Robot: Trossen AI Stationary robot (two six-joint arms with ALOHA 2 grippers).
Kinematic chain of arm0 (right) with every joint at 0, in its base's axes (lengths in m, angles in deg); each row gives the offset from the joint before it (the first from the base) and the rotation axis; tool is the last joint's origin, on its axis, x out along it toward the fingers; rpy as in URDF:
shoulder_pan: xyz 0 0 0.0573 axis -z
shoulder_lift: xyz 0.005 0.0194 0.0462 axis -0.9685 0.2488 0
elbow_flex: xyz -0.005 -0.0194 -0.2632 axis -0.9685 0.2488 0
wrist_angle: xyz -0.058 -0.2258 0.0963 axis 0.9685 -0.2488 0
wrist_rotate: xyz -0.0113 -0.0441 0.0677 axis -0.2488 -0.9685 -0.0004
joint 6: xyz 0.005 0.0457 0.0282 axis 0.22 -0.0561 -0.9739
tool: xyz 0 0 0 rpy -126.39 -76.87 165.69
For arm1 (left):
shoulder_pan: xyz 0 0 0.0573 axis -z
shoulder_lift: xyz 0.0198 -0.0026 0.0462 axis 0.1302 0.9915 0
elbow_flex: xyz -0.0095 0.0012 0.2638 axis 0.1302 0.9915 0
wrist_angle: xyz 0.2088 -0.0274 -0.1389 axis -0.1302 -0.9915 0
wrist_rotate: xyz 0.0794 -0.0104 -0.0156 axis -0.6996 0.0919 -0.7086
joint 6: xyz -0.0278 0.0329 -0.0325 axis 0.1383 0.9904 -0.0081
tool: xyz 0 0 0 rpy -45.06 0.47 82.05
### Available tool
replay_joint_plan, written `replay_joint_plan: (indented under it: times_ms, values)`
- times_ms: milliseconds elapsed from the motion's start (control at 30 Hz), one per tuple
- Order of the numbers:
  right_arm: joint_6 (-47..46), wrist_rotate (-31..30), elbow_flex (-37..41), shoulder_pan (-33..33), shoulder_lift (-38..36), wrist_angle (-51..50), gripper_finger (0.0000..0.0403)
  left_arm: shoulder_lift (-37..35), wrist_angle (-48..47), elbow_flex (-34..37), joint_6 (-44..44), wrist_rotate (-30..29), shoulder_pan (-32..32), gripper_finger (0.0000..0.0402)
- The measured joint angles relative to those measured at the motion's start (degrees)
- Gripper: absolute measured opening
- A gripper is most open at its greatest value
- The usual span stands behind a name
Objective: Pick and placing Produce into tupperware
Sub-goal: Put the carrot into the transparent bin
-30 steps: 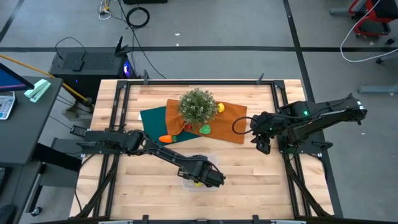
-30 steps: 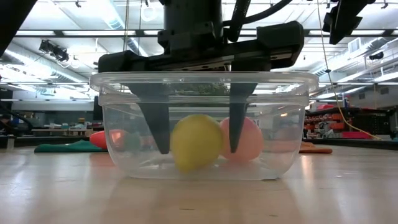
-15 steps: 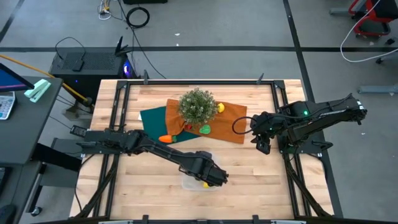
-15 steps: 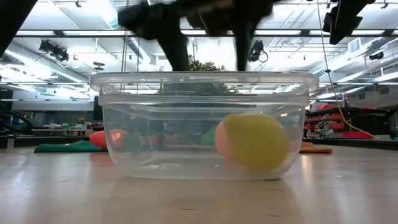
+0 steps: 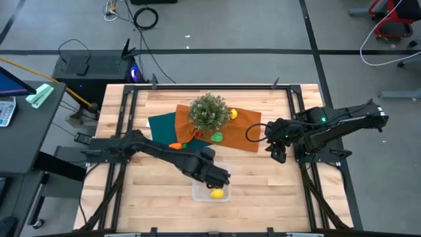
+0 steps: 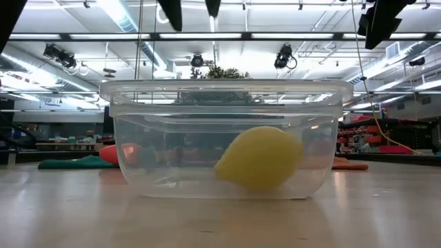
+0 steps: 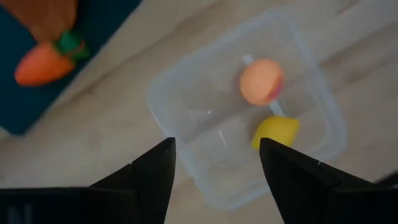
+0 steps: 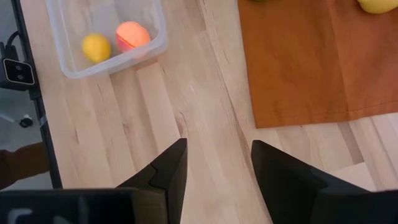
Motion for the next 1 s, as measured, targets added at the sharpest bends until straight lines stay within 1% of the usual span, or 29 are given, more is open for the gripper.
replay_joint_plan:
  times_ms: [300, 367, 433, 600, 700, 867, 1000]
  values:
    - [-1.4, 0.0, 0.0, 0.0, 0.0, -0.2, 0.0146, -4.6, 0.0, 0.1, 13.9, -1.6, -3.8, 0.0235]
    - [-1.7, 0.0, 0.0, 0.0, 0.0, -0.2, 0.0146, -5.2, 0.0, 1.0, 17.3, -1.7, -5.2, 0.0233]
    - [-2.3, 0.0, 0.0, 0.0, 0.0, -0.2, 0.0146, -5.9, 0.0, 3.4, 19.0, -1.6, -6.7, 0.0233]
    - [-2.8, 0.0, 0.0, 0.0, 0.0, -0.2, 0.0146, -9.0, 0.3, 13.7, 20.4, -0.2, -9.1, 0.0227]
    - [-3.1, 0.0, 0.0, 0.0, 0.0, -0.1, 0.0146, -12.2, 4.9, 21.8, 20.4, 0.3, -8.5, 0.0213]
    - [-4.1, -1.2, 0.0, 0.0, 0.0, 0.1, 0.0146, -21.7, 13.1, 37.7, 17.8, 1.2, -6.9, 0.0179]
    - [-4.5, -1.8, 0.0, 0.0, 0.0, 1.1, 0.0146, -30.9, 16.7, 48.8, 15.8, 0.8, -6.4, 0.0157]
